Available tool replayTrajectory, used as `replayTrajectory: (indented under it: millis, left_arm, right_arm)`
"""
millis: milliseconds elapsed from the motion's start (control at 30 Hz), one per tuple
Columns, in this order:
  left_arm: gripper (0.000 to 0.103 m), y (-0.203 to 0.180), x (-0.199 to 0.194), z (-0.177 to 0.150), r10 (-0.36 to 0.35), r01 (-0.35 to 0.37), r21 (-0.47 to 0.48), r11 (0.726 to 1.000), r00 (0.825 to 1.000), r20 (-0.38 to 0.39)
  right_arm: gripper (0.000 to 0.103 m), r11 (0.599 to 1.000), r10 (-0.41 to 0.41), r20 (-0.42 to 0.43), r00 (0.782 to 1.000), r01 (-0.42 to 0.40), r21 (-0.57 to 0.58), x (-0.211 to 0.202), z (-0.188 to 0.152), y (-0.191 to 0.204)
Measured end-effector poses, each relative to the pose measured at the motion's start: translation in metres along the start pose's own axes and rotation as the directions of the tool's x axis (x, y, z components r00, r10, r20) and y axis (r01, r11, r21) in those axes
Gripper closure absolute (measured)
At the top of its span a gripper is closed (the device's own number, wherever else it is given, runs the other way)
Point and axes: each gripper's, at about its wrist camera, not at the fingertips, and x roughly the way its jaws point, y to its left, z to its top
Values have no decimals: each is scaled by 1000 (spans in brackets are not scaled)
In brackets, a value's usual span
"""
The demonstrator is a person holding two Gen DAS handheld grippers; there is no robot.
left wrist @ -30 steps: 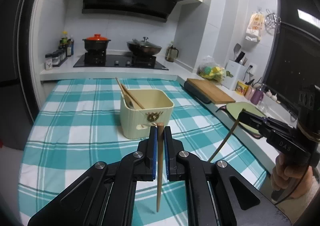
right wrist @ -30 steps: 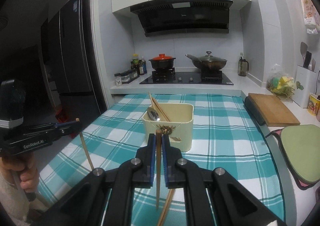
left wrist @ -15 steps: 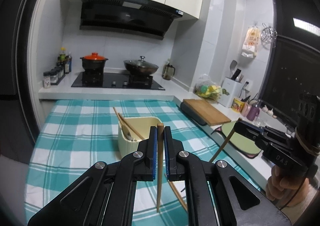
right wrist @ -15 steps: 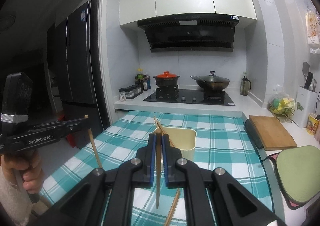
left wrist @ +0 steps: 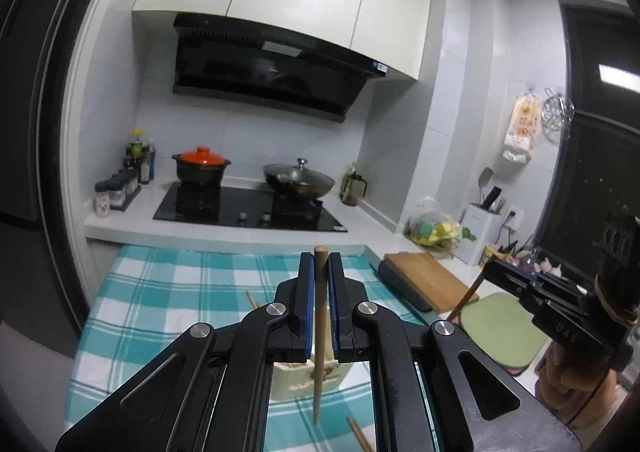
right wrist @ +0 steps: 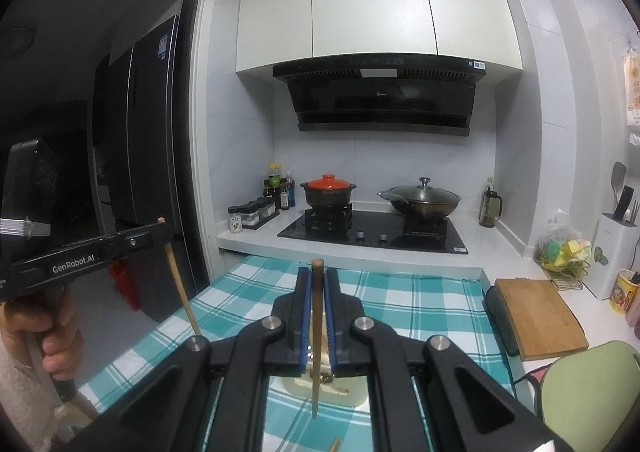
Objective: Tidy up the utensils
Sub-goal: 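Lift both held chopsticks and carry them over the cream holder, then open both tools to drop the chopsticks into the holder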
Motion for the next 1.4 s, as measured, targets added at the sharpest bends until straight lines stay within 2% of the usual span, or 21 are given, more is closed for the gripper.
replayTrajectory:
  millis: [133,267,467,633,767,933,967,1000,1033,1067,1100,1133,1200,1300,1400]
  left_arm:
    - [98,3,23,23,18,-18,-3,1000,999,43]
    - [98,5,57,34,37,-37,-8,999,997,62]
    - [98,9,125,14,54,-54,-11,998,998,-15]
    - [98,19,181,-21,69,-73,-27,997,989,-134]
    - [98,28,220,-47,85,-97,-40,994,969,-230]
    - [97,34,247,-63,121,-133,-23,991,950,-287]
    - [94,35,249,-64,130,-143,-24,989,947,-293]
    - [84,36,249,-64,126,-141,-29,990,946,-298]
    - [78,37,247,-63,118,-136,-36,990,946,-301]
    - [66,38,243,-61,118,-136,-40,990,947,-298]
    - [56,38,236,-59,123,-140,-41,989,950,-288]
    - [52,38,229,-57,126,-143,-40,989,952,-277]
    - [39,38,209,-54,132,-145,-32,989,956,-261]
    - [28,38,179,-56,128,-138,-19,990,955,-267]
    - [20,36,147,-70,118,-124,-1,992,945,-304]
  right_arm:
    - [97,1000,-11,20,1000,11,-2,22,21,-12]
    - [97,1000,-22,39,999,22,-4,47,36,-24]
    - [97,1000,-6,40,999,6,-3,94,37,-40]
    - [97,1000,11,-84,996,-13,-12,143,14,-51]
    - [97,1000,29,-231,973,-29,0,190,-13,-58]
    - [95,997,67,-314,947,-53,53,229,-37,-65]
    - [95,996,77,-319,945,-56,74,235,-40,-67]
    - [95,994,85,-321,943,-57,97,239,-42,-69]
    - [89,991,93,-320,943,-57,119,242,-42,-71]
    - [79,989,98,-311,945,-58,135,243,-40,-73]
    - [74,986,99,-291,952,-55,155,240,-38,-75]
    - [68,985,96,-269,958,-52,167,236,-34,-76]
    - [68,983,93,-234,968,-52,176,223,-25,-76]
    - [68,987,77,-197,977,-47,153,196,-15,-73]
    - [68,987,71,-187,980,-42,154,165,-18,-73]
